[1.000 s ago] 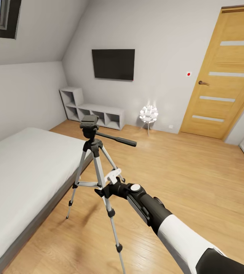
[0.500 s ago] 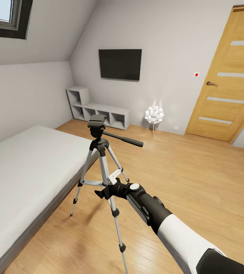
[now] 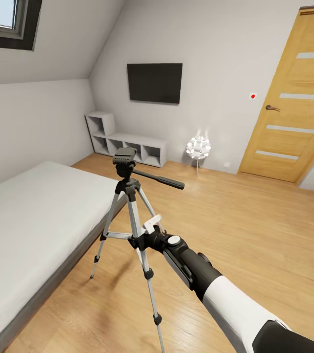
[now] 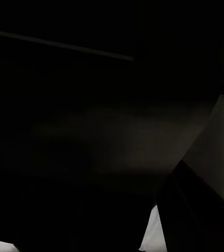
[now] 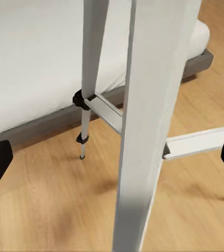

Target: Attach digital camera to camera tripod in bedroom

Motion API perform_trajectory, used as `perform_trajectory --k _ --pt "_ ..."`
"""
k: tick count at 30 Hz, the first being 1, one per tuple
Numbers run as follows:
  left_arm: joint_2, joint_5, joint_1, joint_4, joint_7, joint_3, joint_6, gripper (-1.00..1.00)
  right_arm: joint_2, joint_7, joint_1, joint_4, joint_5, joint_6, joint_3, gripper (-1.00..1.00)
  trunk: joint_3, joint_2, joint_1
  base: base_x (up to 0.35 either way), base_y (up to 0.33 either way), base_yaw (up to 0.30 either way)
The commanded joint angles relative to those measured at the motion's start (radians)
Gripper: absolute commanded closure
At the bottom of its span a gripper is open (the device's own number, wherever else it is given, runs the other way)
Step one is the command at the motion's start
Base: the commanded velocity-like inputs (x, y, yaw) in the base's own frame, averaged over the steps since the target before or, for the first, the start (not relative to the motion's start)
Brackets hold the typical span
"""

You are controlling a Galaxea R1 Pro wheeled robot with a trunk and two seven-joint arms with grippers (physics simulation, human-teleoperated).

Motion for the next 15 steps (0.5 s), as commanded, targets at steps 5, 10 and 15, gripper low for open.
perform_trajectory --k 5,10,15 --pt "-0.001 -0.003 -0.001 0.000 0.000 0.006 -0.003 1.00 0.000 -0.024 -0.001 0.003 -0.021 -0.033 0.001 -1.00 -0.002 -0.002 0.001 0.000 0.000 0.000" --pt "-0.001 -0.002 -0.001 0.000 0.000 0.006 -0.003 1.00 0.000 -0.028 -0.001 0.008 -0.062 -0.048 0.001 -1.00 -0.002 -0.002 0.001 0.000 0.000 0.000" --pt "0.000 -0.002 -0.001 0.000 0.000 0.006 -0.003 1.00 0.000 -0.029 -0.001 0.010 -0.082 -0.072 0.005 -1.00 -0.002 -0.002 0.001 0.000 0.000 0.000"
